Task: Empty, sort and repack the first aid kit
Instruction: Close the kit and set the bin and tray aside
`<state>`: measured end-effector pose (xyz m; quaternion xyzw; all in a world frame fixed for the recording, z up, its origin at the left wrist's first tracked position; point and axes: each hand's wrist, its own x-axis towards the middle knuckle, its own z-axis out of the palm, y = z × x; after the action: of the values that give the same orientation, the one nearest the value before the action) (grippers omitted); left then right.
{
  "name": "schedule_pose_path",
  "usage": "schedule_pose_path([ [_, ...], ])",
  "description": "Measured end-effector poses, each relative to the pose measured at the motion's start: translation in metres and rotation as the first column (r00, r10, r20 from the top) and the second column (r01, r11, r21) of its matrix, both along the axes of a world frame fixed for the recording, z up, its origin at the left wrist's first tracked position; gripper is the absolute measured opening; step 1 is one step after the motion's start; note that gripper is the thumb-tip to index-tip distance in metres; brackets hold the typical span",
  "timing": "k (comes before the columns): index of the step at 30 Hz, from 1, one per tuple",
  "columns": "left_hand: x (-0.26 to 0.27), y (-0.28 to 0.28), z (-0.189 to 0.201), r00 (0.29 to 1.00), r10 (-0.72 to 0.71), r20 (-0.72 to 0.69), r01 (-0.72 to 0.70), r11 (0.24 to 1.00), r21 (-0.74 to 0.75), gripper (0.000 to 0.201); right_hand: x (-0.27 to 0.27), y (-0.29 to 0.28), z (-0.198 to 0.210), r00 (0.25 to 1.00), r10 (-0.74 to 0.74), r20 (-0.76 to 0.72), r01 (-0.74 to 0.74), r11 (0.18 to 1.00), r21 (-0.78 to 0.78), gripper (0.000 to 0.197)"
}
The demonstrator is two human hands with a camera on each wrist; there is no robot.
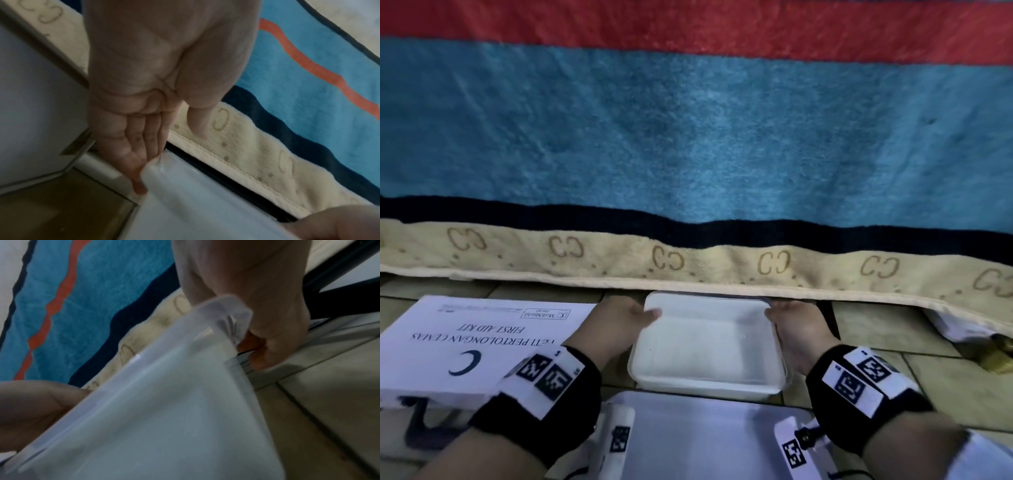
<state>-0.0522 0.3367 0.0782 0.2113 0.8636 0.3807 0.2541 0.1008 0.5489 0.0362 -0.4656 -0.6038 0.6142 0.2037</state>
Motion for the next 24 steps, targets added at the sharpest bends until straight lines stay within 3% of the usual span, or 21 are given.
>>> schedule_pose_path([
  [2, 0.002, 0.0, -0.001, 0.995, -0.013, -0.094, 0.005, 0.996, -0.085, 0.017, -0.001, -0.003, -0.001, 1.0, -0.011, 0.024, 0.01, 1.0, 0.01, 0.015],
  [4, 0.001, 0.0, -0.003, 0.987, 0.001, -0.16, -0.019, 0.994, -0.109, 0.014, -0.002, -0.006, 0.002, 0.999, -0.005, 0.035, 0.005, 1.0, 0.008, 0.012],
  [7, 0.001, 0.0, -0.004, 0.989, 0.065, -0.135, -0.078, 0.992, -0.094, 0.011, -0.003, -0.008, 0.006, 0.999, 0.029, 0.033, -0.03, 0.999, 0.028, 0.006],
  [10, -0.001, 0.001, -0.003, 0.985, 0.031, -0.169, -0.057, 0.987, -0.15, 0.011, -0.005, -0.006, 0.009, 0.997, 0.046, 0.065, -0.049, 0.998, 0.049, 0.006],
  [14, 0.0, 0.003, -0.002, 0.988, 0.031, -0.15, -0.053, 0.988, -0.147, 0.017, -0.007, 0.004, 0.008, 0.978, 0.073, 0.196, -0.09, 0.993, 0.079, 0.018],
  [18, 0.006, -0.001, 0.002, 0.974, -0.052, -0.221, 0.011, 0.983, -0.183, 0.027, -0.006, 0.007, 0.017, 0.94, 0.136, 0.314, -0.184, 0.974, 0.131, 0.01],
  [21, 0.007, -0.007, 0.006, 0.958, -0.098, -0.271, 0.036, 0.974, -0.223, 0.036, 0.001, -0.003, 0.031, 0.937, 0.086, 0.339, -0.152, 0.973, 0.173, 0.035],
  [24, 0.005, -0.022, 0.014, 0.952, -0.095, -0.292, 0.048, 0.985, -0.165, 0.038, 0.014, -0.02, 0.054, 0.892, 0.025, 0.451, -0.183, 0.932, 0.311, 0.035],
])
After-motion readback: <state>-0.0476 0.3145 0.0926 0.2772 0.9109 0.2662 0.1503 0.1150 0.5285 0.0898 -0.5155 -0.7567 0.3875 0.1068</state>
